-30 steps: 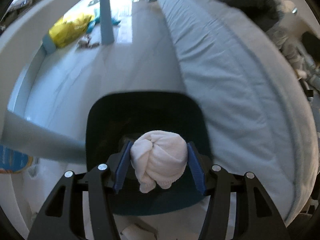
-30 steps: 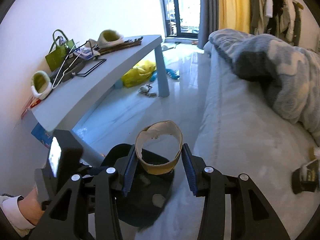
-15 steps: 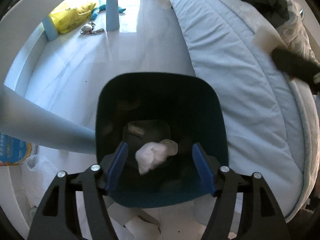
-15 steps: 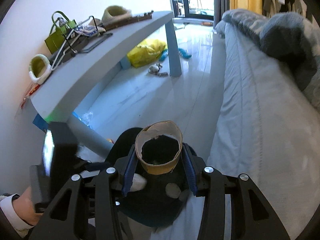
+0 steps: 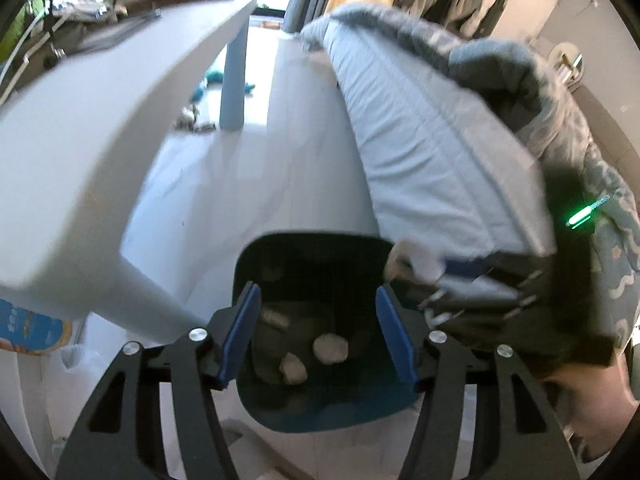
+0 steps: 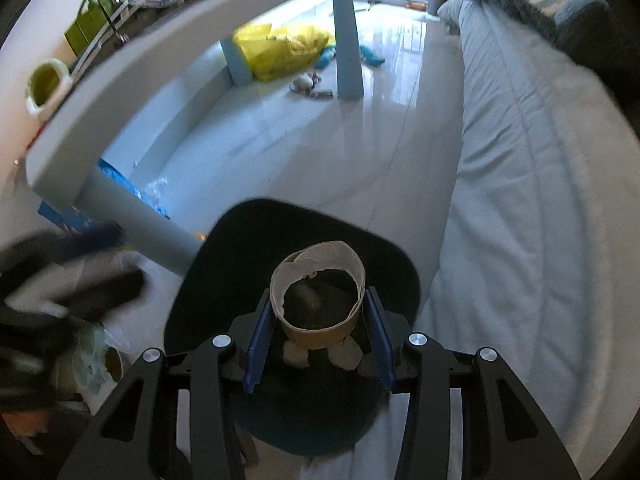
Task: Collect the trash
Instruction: 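Lower the cardboard tape roll into the black bin and open the right gripper, then withdraw both grippers from the bin toward the bed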
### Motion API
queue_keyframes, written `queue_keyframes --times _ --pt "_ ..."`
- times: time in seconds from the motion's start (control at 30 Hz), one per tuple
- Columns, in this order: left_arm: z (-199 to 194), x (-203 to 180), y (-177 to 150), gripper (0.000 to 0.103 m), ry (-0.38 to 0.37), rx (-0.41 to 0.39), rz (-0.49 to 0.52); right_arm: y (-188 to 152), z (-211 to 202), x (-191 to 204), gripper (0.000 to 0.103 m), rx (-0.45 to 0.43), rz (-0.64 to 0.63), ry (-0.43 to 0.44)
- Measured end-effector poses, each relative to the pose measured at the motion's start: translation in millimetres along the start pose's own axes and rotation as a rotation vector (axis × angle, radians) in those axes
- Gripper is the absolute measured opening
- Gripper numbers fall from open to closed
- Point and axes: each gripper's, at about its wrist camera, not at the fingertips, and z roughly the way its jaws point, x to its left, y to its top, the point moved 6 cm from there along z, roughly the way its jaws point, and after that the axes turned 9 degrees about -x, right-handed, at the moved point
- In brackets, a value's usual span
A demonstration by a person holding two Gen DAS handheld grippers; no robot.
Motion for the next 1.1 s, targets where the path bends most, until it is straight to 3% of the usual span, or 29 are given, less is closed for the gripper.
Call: queue_keyframes --times 0.23,0.6,0.67,0.83,1.1 --pt "-27 -8 25 0.053 -0.036 -0.098 -0.017 -15 28 7 0.045 0.077 -0.002 0.001" --pt "-64 -33 56 0.049 -0.109 -0.196 -0.030 -51 60 11 0.045 0.190 -0.055 -0.039" --pt "-68 -38 60 0.049 -0.122 -0.211 -0.029 -54 60 13 0.050 0.202 -0.062 -0.030" --pt "-82 -52 73 0.049 -0.155 -0.251 -0.027 -50 45 18 0.062 0.166 -0.061 -0.008" --pt "-98 -72 91 0.049 -0.183 -0.308 -0.029 -18 -12 24 0.062 0.018 -0.084 0.029"
